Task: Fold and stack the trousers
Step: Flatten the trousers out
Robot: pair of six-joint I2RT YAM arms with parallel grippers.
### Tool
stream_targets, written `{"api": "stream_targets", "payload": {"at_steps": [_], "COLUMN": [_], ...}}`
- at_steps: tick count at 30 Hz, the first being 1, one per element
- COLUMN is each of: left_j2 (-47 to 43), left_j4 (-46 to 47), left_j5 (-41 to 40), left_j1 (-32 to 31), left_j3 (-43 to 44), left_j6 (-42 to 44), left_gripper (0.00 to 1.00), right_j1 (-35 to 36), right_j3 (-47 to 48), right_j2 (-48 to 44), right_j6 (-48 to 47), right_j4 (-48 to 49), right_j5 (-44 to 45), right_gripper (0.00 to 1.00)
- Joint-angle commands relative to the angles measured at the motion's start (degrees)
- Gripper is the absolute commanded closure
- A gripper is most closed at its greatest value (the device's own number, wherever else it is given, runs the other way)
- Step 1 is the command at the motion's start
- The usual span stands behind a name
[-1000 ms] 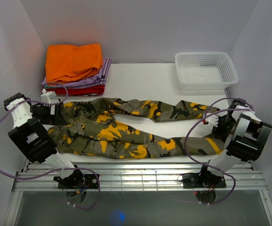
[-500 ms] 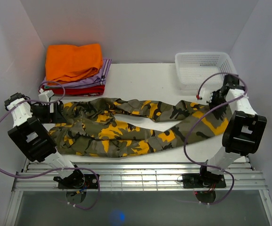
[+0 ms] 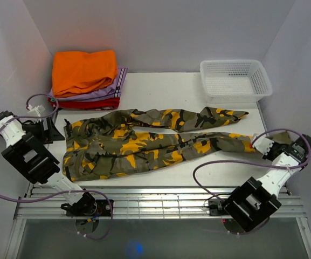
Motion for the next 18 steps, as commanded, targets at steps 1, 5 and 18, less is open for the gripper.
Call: {"api": "stream_targets", "payload": {"at_steps": [1,5,18], "left_j2": [0.02,-0.07,-0.69], "left_j4": [-6.15,-10.12,-8.46], "left_j5": [3.32,1.31,-3.8], "left_j1": [3.78,6.6,7.48], "left_j3": [1.13,-0.62,-18.8], "left_j6": [5.32,11.48,17.02], "left_gripper": [0.1,0.06,0.05], "right_j1": [-7.84,-19.09,-26.33], "right_j3": [-7.69,-8.32,-3.03], "right_j2": [0.36,5.18,12.59], "right_j6": [-18.33,-26.94,-39.17], "right_j4": [-0.98,0.43,0.43], "right_j5": [-3.51,-5.0,-6.33], "right_gripper": [0.92,0.92,0.92]}}
